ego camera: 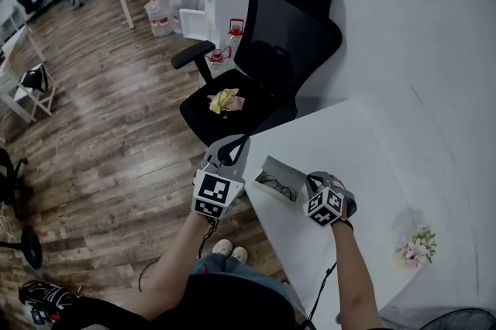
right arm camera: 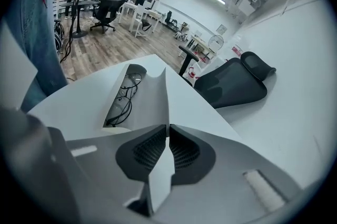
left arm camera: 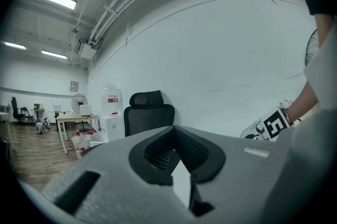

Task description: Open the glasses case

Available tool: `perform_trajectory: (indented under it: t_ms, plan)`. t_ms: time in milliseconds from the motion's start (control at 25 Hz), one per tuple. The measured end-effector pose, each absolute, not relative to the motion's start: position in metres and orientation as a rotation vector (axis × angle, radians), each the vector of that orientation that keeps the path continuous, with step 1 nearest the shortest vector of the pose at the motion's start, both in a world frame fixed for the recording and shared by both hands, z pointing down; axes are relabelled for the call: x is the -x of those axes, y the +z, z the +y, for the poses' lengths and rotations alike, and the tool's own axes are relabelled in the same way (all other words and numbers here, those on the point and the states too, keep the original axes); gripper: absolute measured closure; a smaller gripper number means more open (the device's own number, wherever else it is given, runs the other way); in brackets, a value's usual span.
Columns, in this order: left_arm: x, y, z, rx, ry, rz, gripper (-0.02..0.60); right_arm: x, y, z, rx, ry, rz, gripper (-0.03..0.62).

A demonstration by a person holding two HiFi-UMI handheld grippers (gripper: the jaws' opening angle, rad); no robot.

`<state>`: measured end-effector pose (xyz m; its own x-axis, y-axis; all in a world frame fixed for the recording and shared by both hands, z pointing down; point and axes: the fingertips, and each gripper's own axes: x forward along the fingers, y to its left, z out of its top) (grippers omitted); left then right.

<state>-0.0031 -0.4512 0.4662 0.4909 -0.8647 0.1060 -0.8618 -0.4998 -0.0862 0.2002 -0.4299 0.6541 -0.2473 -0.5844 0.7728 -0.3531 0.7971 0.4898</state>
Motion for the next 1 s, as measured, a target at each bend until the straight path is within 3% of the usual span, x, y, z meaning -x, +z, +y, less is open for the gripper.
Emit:
perform_trajectory:
  t_ms: [360,640,1000]
  plan:
    - [0.000,0.465,-0.449,2.693,-0.221,1.552,0.574,-0.200,0.653,-0.431,-0.733,-0.236,-1.892,0.560]
    - [-0.006,0.464,-0.446,2.703,-0.212,1.529,0.574,-0.203,0.643,-0.421,-0.776,-0.203,-1.937,0.519]
    - [-0.030,0.457,-0.443,2.733,-0.183,1.456,0.574,-0.222,0.574,-0.417,-1.147,-0.052,-2.153,0.528]
